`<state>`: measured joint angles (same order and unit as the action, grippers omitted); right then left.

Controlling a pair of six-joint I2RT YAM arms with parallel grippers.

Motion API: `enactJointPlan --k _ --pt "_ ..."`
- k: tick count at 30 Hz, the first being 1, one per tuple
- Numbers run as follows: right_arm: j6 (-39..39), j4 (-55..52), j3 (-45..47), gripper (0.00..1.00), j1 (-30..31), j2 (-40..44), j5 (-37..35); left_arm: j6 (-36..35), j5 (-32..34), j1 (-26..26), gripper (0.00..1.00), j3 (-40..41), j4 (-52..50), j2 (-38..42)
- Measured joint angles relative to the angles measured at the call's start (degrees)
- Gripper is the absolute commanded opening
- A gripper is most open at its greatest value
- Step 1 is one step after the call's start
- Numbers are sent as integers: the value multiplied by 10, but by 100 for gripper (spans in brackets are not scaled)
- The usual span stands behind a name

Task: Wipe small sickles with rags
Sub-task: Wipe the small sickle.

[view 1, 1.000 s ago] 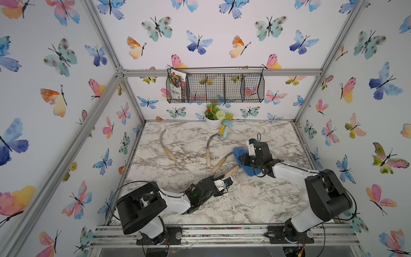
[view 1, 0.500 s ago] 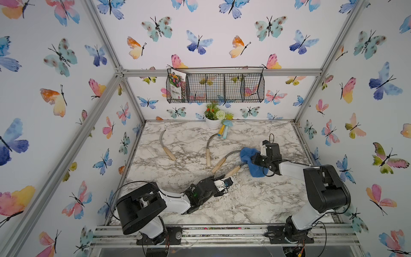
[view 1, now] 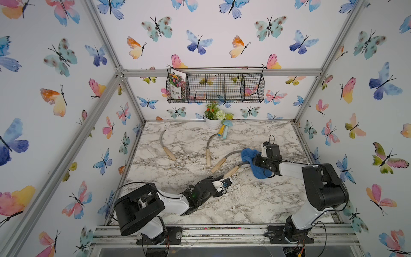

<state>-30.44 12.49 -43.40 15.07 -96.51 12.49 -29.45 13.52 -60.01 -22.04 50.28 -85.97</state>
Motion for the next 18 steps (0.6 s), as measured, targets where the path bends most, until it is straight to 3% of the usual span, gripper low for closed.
enactJointPlan --k 8,14,18 --pt "-13 -13 -3 2 114 81 -5 0 -1 0 0 0 1 0" --pt "-14 -19 3 2 101 77 -32 0 -3 0 0 0 1 0" --pt "-14 -13 5 2 57 48 -33 1 -3 0 0 0 0 0"
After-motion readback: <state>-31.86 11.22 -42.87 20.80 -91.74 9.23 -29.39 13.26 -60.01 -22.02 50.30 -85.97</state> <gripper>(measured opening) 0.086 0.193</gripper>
